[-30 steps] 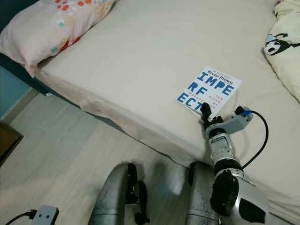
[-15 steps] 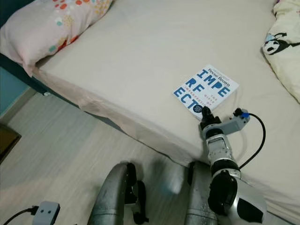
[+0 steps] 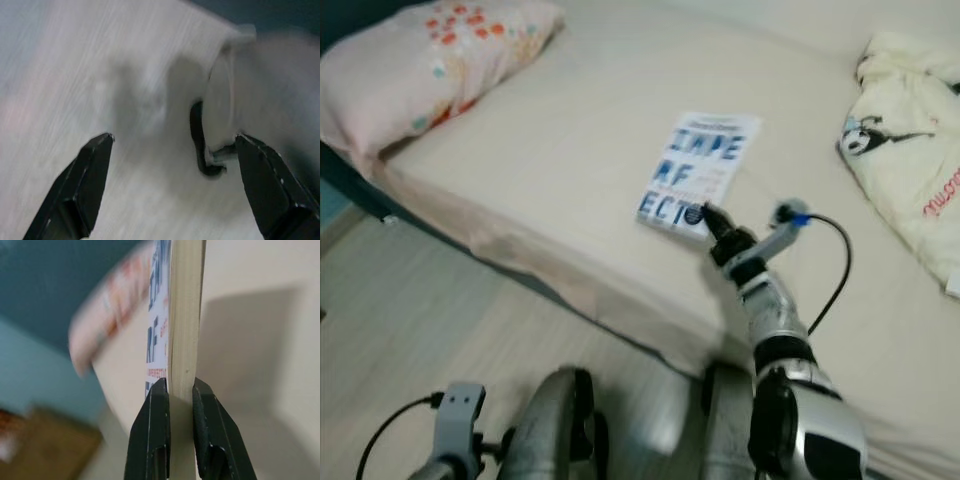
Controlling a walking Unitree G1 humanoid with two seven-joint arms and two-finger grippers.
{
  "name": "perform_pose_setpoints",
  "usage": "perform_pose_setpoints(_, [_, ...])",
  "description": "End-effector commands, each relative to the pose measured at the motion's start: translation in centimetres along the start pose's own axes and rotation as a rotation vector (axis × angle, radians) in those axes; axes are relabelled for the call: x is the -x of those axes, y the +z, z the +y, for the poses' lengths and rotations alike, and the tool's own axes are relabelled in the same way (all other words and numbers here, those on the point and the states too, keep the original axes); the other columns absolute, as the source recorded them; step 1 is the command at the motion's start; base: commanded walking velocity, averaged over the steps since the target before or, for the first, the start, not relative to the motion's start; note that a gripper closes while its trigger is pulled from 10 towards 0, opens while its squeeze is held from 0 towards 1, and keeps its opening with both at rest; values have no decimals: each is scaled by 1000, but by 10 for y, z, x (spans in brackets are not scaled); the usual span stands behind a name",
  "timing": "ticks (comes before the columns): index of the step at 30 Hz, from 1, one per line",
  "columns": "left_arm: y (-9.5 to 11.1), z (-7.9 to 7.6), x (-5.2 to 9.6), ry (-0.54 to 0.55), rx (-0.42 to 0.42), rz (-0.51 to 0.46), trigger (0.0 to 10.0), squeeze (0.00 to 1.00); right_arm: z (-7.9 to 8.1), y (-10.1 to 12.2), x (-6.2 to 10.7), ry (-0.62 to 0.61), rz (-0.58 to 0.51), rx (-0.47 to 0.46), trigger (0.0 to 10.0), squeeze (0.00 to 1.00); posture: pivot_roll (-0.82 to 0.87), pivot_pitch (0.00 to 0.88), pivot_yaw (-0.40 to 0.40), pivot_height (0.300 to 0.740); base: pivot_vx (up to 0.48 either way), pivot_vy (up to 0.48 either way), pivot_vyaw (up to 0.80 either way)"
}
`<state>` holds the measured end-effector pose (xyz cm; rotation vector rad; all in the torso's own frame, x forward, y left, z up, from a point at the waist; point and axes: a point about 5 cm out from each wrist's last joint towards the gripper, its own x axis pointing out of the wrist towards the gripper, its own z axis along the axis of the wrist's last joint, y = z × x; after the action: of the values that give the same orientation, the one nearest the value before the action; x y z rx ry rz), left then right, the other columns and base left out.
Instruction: Clean up the room
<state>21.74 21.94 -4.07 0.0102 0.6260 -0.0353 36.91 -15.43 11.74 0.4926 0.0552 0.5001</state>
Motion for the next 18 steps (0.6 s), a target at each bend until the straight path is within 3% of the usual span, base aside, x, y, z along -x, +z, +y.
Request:
perform_pose_setpoints(1, [-6,-6,-3,4,23,38,10000,0,-1,-27,7,-55,116,44,0,0,36,90,13,607,0,0,0])
perform_pose_setpoints(2, [7,-10,-11,5,34,11,10000,0,-2,-47,13,-98,184,39,0,0,26,54,14,607,0,0,0])
perform_pose_setpoints(4, [25,-12,-19,14,50,-29,10000,0,-1,-66,21,-133,217,-12,0,0,18,36,13,607,0,0,0])
perform_pose_setpoints(7, [50,-1,-26,75,53,-88,10000,0,1,-87,29,-157,267,-46,0,0,8,0,9,622,0,0,0])
perform_pose_setpoints(14, [61,9,-27,129,48,-106,10000,0,2,-91,31,-162,285,-65,0,0,9,0,4,632,0,0,0])
perform_pose_setpoints(15, [64,19,-26,178,47,-108,10000,0,3,-94,32,-158,308,-51,0,0,7,0,-1,637,0,0,0])
perform_pose_setpoints(18, [64,24,-26,205,65,-100,10000,0,6,-91,28,-133,308,-40,0,0,6,0,-2,642,0,0,0])
